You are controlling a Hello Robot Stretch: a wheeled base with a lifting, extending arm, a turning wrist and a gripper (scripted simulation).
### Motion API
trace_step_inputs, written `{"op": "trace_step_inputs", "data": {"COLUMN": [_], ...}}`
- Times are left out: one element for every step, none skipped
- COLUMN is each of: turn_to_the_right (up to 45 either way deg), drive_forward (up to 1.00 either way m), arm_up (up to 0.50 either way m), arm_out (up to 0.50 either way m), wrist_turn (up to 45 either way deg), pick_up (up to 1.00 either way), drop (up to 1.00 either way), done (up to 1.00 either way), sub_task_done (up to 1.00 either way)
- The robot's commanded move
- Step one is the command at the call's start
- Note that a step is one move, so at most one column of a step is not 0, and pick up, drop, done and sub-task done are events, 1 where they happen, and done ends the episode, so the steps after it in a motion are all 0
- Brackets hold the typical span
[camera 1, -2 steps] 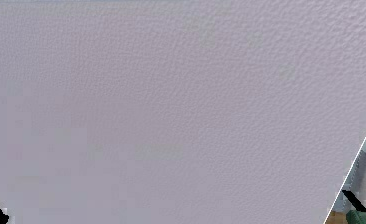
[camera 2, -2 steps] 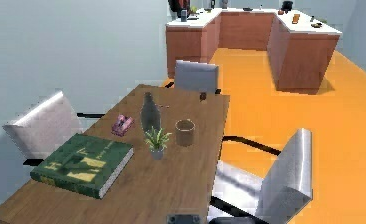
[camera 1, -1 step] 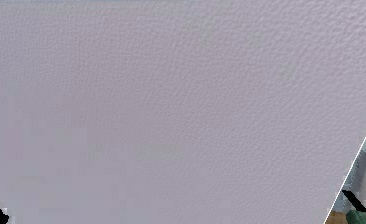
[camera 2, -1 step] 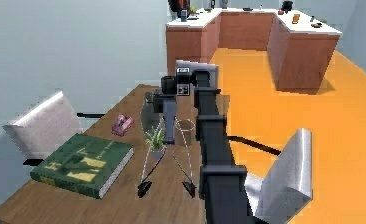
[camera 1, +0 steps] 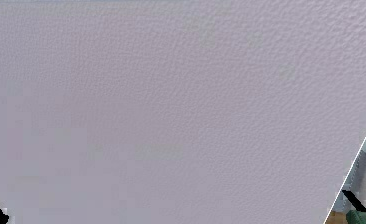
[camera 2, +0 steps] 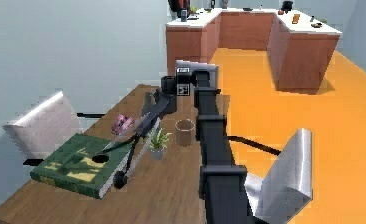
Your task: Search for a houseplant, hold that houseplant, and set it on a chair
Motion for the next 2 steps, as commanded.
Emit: {"op": "trace_step_inputs", "data": {"turn_to_the_right": [0.0,0.0], "drive_forward": [0.00,0.00], "arm_up": [0.00,0.00], "arm_out": [0.00,0.00], "wrist_turn": [45.0,45.0], "pick_up": [0.00,0.00], "drop": [0.00,0.00], "done": [0.00,0.00], "sub_task_done": [0.00,0.00]}}
